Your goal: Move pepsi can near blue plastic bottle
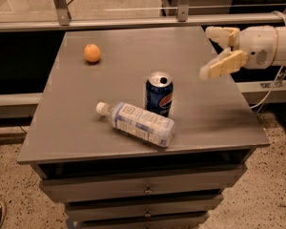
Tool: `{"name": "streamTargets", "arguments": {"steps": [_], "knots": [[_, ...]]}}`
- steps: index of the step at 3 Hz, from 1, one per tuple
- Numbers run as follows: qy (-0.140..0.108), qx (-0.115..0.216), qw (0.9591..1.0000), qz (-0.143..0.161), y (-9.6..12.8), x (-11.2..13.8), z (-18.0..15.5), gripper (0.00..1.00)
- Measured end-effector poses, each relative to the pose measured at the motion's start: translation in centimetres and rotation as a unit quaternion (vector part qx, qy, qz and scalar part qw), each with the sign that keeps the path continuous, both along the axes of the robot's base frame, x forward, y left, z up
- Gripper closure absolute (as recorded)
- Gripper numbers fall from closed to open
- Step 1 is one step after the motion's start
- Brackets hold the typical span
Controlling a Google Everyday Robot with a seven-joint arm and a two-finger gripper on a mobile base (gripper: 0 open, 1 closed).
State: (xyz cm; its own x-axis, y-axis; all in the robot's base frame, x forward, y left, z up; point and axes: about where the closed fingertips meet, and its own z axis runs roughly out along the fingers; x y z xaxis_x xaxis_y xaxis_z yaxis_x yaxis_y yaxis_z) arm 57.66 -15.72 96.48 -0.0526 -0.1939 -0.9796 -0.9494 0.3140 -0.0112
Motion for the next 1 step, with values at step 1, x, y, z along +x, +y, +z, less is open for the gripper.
{"name": "streamTargets", "arguments": {"steps": [1], "knots": [[-0.006,0.003,1.0000,0.000,0.41,0.05,0.66,0.00]]}}
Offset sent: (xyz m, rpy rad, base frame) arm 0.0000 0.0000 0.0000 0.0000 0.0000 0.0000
